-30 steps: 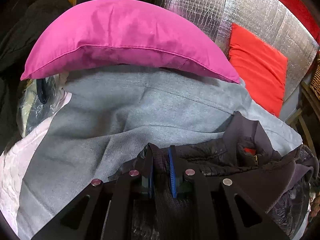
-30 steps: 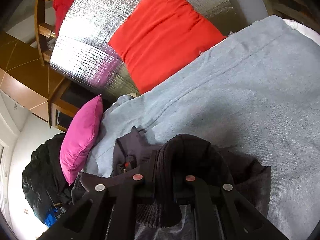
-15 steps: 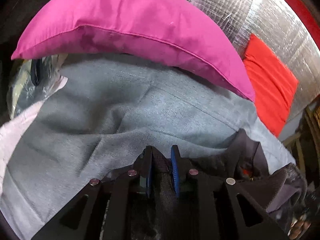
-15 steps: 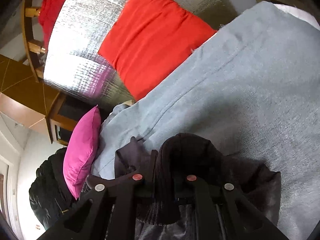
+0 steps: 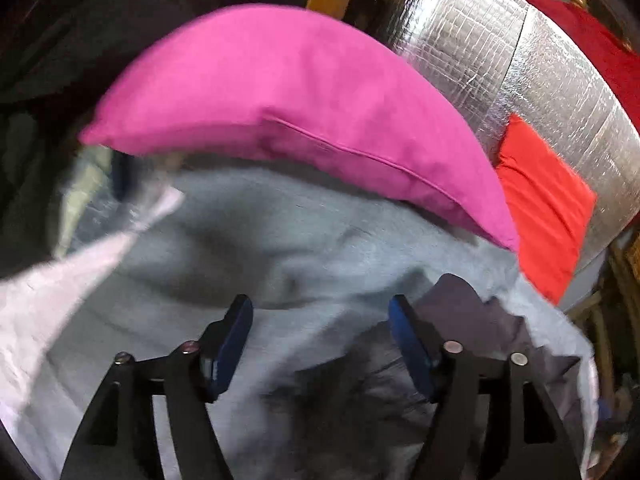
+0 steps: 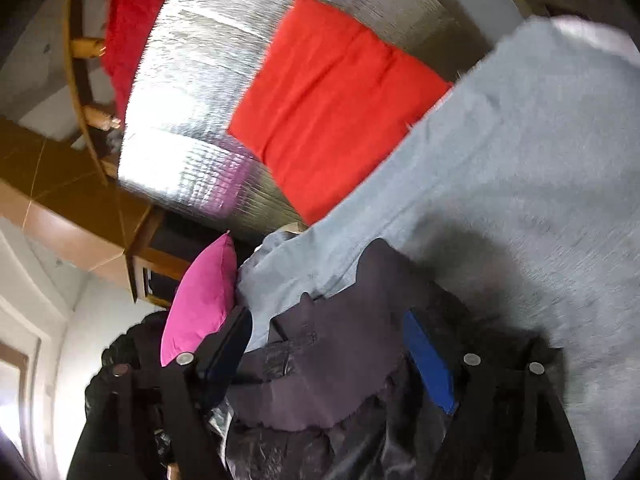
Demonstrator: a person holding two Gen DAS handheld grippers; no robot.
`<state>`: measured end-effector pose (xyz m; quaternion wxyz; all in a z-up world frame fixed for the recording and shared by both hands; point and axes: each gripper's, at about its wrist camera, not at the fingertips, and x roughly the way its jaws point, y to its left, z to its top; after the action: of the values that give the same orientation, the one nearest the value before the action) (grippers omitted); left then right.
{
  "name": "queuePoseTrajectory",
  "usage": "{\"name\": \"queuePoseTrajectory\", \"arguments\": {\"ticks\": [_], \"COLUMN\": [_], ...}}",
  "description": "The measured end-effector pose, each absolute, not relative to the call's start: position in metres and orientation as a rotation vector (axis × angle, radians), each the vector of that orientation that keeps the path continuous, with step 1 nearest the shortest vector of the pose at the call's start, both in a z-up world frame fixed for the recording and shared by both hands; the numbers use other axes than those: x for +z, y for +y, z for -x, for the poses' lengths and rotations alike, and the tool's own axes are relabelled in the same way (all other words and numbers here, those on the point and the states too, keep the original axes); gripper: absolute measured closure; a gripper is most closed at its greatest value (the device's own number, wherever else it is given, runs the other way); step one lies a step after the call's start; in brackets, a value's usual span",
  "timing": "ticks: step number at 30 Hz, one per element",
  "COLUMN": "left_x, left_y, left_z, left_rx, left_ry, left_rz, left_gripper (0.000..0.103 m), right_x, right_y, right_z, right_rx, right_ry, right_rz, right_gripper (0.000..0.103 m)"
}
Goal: Fold large clothes
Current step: 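Lower the held knit hem onto the collar with both tools, then open both tools to release the knit hem and pull back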
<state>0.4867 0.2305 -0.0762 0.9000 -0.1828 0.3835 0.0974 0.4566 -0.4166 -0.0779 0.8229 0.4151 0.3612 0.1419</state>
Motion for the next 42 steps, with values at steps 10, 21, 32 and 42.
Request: {"name": "queuePoseTrajectory", "arguments": {"ticks": [10,21,32,42], "left_x": [-0.099,-0.132,-0.146,-0.126], "left_y": [0.195,0.142,0.161,0.166], "left_z": [-0.474,-0.514,-0.518,-0.512], "left_rx": [-0.016,-0.055,0.054,0.012], "left_ry": [0.905,1.01,1.038,0.952], "left_rz": [0.119,-0.049,0.114,0.137], "left_gripper": [0.03,0.051,0.092,0.042], "right_x": [-0.081,-0.1,-0.11,-0.098], "right_y": [-0.408,-0.369,-0.409,-0.413], "right_z": [-0.42,-0.463,-0.469,-0.462], "right_rx": [0.243,0.251,0.149,0.169], "right_ry": [0.926,0.986,1.059,0.944], "right_rz": [-0.393,-0.118,-0.369,-0.386], "right_gripper": [0.022,0.031,0.092,0.018]}}
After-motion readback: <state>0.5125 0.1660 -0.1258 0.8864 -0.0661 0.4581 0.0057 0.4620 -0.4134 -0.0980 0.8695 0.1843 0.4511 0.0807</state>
